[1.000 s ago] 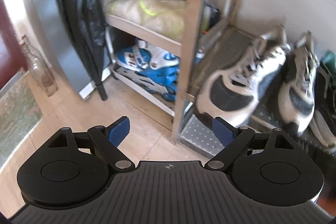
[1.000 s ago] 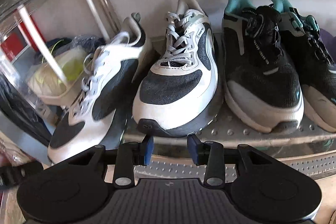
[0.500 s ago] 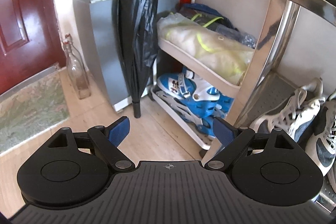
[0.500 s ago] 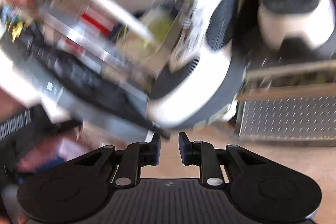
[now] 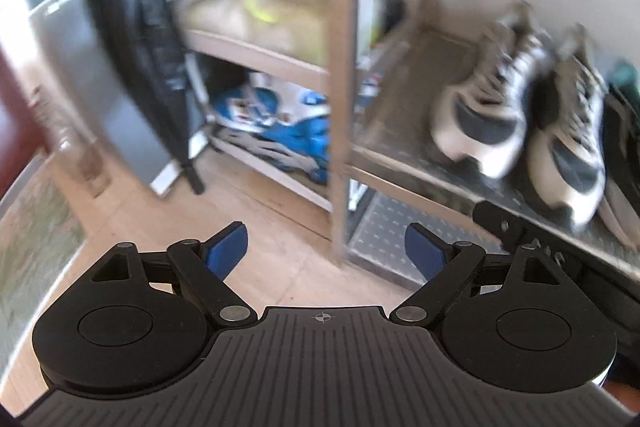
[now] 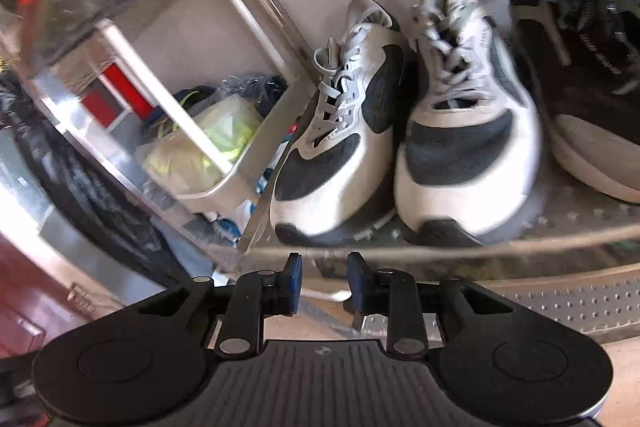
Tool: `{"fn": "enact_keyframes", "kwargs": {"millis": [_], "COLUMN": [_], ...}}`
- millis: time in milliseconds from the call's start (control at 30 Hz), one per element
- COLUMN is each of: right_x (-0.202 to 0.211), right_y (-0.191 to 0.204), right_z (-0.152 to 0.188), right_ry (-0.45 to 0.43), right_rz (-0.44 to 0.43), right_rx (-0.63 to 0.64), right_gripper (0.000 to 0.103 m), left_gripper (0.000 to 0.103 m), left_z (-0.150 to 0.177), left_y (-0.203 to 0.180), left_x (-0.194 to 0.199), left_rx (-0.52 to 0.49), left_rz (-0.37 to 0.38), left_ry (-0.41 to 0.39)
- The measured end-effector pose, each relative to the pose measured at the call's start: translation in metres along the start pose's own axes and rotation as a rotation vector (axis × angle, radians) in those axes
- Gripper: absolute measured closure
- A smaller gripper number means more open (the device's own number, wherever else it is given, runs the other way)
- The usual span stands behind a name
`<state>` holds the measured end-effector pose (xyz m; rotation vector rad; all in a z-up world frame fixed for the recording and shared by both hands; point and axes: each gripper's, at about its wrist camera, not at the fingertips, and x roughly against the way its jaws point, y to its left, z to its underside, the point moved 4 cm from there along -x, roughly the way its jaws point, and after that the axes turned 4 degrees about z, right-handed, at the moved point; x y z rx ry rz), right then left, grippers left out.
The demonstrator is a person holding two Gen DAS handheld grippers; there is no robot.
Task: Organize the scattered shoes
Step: 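Push the white-and-black sneakers deeper onto the shelf with the right gripper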
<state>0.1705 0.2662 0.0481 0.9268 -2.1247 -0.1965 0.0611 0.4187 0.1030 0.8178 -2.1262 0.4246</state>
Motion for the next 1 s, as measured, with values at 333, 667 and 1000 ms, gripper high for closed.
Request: {"fn": "enact_keyframes", "kwargs": {"millis": [333,667,1000], "right_x": [0.017,0.004,-0.027], "right_y": [-0.041,-0.039,-0.032], "right_z": [-0.018,-0.013,-0.021], "right_ry": [-0.046,0.028,0.032], "right_rz": [0.150,-0.003,-0.040], "right_rx": [-0.066,-0.130,-0.227], "right_gripper": [0.081,0.075,0.079], "left_gripper": [0.013,0.013,0.013], "left_z": [0.014,0.006,0.002], "left_y": [-0.049,-0.019,-0.003], "left_x": [-0.004,-0.005,-0.006], "left_rx": [-0.171,-0.040,0.006], "left_rz": [0.084,-0.036,-0.071], "left_ry": [0.049,0.026,0.021]}}
